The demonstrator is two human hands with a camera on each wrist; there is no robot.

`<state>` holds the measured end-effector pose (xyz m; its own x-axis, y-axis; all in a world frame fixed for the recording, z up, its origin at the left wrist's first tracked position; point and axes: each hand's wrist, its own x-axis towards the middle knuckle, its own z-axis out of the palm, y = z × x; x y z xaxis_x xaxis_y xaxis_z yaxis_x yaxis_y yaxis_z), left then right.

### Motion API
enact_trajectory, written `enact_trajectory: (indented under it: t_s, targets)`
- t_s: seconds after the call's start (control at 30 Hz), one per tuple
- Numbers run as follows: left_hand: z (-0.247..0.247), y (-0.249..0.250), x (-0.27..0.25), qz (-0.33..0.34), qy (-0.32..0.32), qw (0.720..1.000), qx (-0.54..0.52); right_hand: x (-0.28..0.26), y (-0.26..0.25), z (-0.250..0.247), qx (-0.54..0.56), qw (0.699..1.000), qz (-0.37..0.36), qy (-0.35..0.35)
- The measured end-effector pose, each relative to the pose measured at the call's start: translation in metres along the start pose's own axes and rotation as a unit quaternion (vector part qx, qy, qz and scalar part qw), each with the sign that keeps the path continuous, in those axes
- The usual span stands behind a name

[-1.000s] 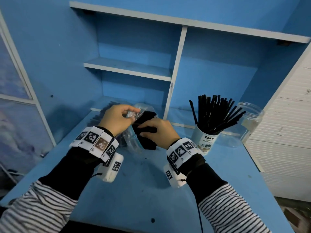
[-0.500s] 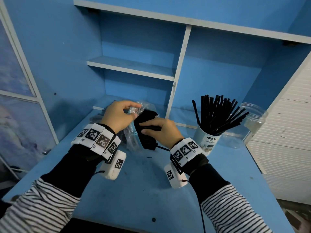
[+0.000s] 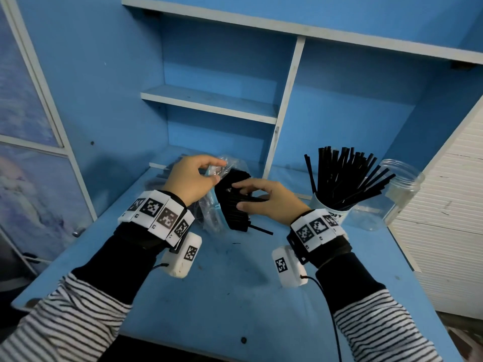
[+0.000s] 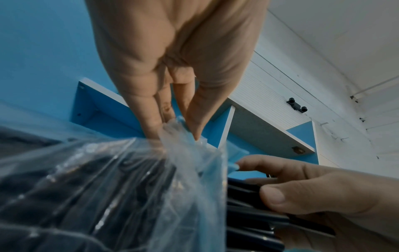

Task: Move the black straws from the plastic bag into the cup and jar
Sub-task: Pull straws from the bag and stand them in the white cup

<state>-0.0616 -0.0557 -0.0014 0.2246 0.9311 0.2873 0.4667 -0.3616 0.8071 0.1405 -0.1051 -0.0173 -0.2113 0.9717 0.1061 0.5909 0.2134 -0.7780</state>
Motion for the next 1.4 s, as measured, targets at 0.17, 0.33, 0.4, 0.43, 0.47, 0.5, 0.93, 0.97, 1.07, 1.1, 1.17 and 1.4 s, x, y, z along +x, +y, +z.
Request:
enact_trajectory:
  t_s: [0.17, 0.33, 0.4, 0.43, 0.47, 0.5, 0.93, 0.97, 1.07, 1.1, 1.17, 1.4]
  targets:
    - [0.004, 0.000, 0.000, -0.009, 0.002, 1.000, -0.006, 0.007, -0.007, 0.025, -0.032, 0.998, -0.028, 0.050]
    - [0.003, 0.001, 0.000, -0.008, 0.001, 1.000, 0.004, 0.003, -0.006, 0.008, -0.019, 0.998, -0.009, 0.062]
    - [0.002, 0.002, 0.000, -0.005, 0.000, 1.000, 0.011, -0.001, -0.005, -0.002, 0.003, 0.998, 0.001, 0.059]
    - [0.002, 0.003, 0.000, -0.003, 0.000, 1.000, 0.016, -0.004, -0.004, -0.007, 0.022, 0.998, 0.007, 0.056]
    - [0.001, 0.003, -0.001, -0.001, 0.000, 1.000, 0.022, -0.007, -0.003, -0.012, 0.041, 0.998, 0.015, 0.053]
    - [0.002, 0.004, -0.002, 0.001, -0.002, 1.000, 0.026, -0.010, -0.002, -0.017, 0.056, 0.997, 0.023, 0.051]
    - [0.029, 0.042, -0.018, 0.168, -0.106, 0.972, 0.122, -0.051, -0.002, -0.058, 0.009, 0.998, 0.016, 0.066]
    - [0.035, 0.046, -0.017, 0.166, -0.149, 0.962, 0.157, -0.054, -0.003, -0.061, 0.000, 0.997, 0.013, 0.070]
    - [0.051, 0.050, -0.009, 0.157, -0.210, 0.932, 0.251, -0.061, -0.006, -0.064, -0.009, 0.997, 0.004, 0.073]
    - [0.056, 0.050, -0.007, 0.157, -0.216, 0.925, 0.269, -0.063, -0.007, -0.064, -0.011, 0.997, -0.001, 0.074]
    - [0.062, 0.050, -0.004, 0.165, -0.220, 0.920, 0.280, -0.067, -0.008, -0.063, -0.011, 0.996, -0.008, 0.086]
    - [0.062, 0.041, -0.001, 0.166, -0.218, 0.939, 0.209, -0.079, -0.007, -0.066, 0.040, 0.986, -0.014, 0.160]
